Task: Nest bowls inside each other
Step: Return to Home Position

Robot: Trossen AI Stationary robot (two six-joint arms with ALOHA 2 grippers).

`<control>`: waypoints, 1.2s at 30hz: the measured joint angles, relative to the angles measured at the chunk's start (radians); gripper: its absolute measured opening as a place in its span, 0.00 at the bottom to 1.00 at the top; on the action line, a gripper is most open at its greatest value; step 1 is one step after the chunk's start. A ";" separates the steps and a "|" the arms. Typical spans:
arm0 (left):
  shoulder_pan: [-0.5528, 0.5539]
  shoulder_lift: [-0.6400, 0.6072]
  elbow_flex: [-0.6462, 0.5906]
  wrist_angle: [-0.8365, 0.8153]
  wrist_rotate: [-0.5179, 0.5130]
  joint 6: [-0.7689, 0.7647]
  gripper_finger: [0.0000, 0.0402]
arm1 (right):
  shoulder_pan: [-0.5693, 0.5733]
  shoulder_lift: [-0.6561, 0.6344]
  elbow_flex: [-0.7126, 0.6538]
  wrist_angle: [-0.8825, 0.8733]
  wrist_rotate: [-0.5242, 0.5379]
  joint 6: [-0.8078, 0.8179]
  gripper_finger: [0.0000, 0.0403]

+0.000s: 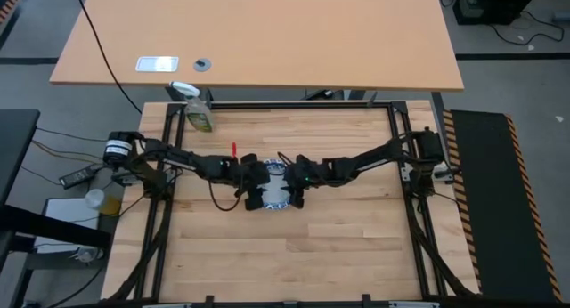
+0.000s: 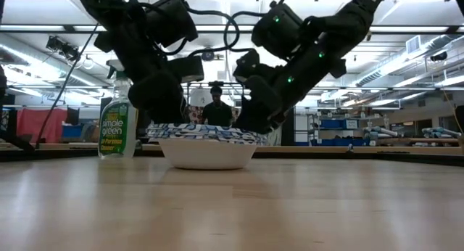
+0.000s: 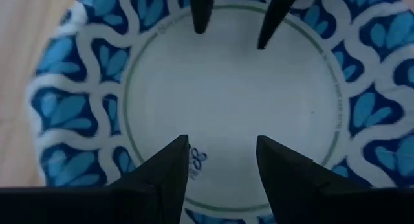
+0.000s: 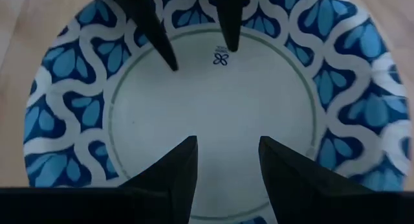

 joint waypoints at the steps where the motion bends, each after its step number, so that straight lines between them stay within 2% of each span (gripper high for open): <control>1: -0.004 0.000 0.000 -0.007 0.000 -0.004 0.45 | 0.000 0.004 0.001 -0.005 0.000 0.006 0.43; 8: -0.009 -0.025 0.000 -0.016 0.000 -0.013 0.45 | 0.005 -0.081 -0.006 -0.068 0.010 0.033 0.43; 17: -0.071 -0.170 0.000 -0.009 -0.077 -0.005 0.45 | 0.019 -0.281 -0.005 -0.149 0.071 0.026 0.43; 20: -0.117 -0.229 0.000 -0.013 -0.096 0.010 0.45 | 0.051 -0.342 -0.051 -0.115 0.119 0.025 0.43; 23: -0.155 -0.321 -0.017 -0.013 -0.115 0.020 0.45 | 0.083 -0.426 -0.155 -0.025 0.189 0.025 0.42; 27: -0.168 -0.467 -0.087 0.016 -0.134 0.017 0.45 | 0.101 -0.550 -0.292 0.069 0.219 0.066 0.42; 36: -0.205 -0.795 -0.318 0.213 -0.110 -0.031 0.45 | 0.128 -0.831 -0.465 0.087 0.266 0.065 0.41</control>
